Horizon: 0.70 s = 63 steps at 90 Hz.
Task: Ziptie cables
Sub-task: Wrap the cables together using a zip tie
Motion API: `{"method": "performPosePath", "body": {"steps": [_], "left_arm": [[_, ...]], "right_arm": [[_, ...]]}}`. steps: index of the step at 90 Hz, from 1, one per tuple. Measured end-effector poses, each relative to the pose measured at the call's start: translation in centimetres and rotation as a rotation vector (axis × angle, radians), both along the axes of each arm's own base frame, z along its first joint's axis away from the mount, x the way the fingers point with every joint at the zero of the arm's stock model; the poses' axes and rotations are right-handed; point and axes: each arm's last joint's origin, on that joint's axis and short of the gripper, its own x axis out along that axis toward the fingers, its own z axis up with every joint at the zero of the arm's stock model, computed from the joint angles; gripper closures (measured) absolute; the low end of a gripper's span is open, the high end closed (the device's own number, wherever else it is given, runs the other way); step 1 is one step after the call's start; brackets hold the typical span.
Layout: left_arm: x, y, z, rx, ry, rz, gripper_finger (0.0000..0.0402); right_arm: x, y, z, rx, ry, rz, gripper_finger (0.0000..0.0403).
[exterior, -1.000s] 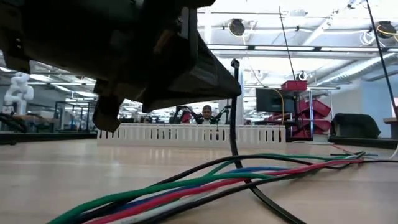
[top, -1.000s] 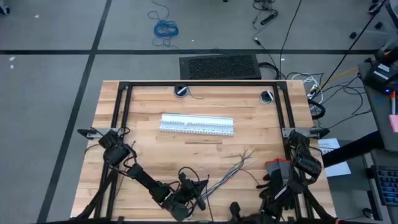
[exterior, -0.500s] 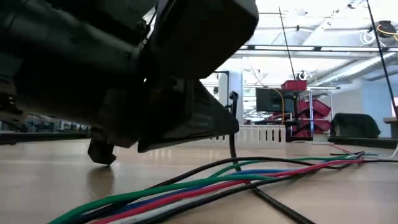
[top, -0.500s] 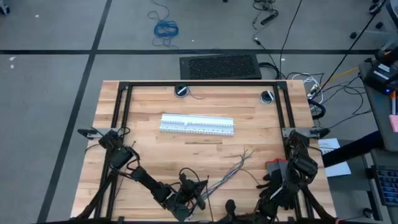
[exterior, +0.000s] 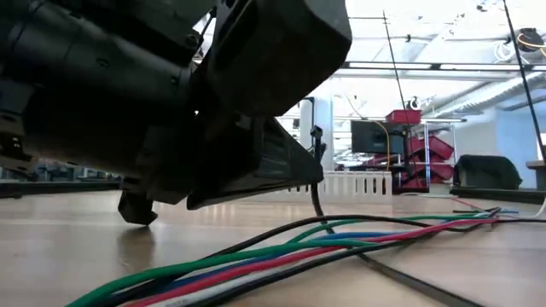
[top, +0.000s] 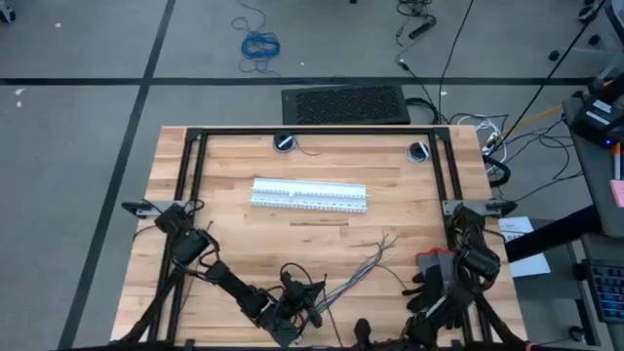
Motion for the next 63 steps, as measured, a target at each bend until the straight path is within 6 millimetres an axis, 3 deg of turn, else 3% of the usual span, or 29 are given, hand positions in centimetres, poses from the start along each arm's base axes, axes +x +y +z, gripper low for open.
{"method": "performPosePath", "body": {"steps": [14,25,35,63], "left_arm": [[0.0,0.0,0.0,0.001,-0.005,0.008,0.0402],[0.0,0.1,0.0,-0.013,-0.02,0.023,0.0402],[0.0,0.1,0.0,-0.008,-0.017,0.024,0.0402],[0.1,0.2,0.0,-0.004,-0.014,0.024,0.0402]], "right_arm": [[-0.9,1.4,1.0,-0.1,-0.012,-0.024,0.0277],[-0.5,1.4,1.3,-0.154,0.003,-0.03,0.0277],[0.5,0.3,0.8,-0.209,0.045,-0.04,0.0277],[1.8,0.4,-1.5,-0.221,-0.025,-0.035,0.0277]]}}
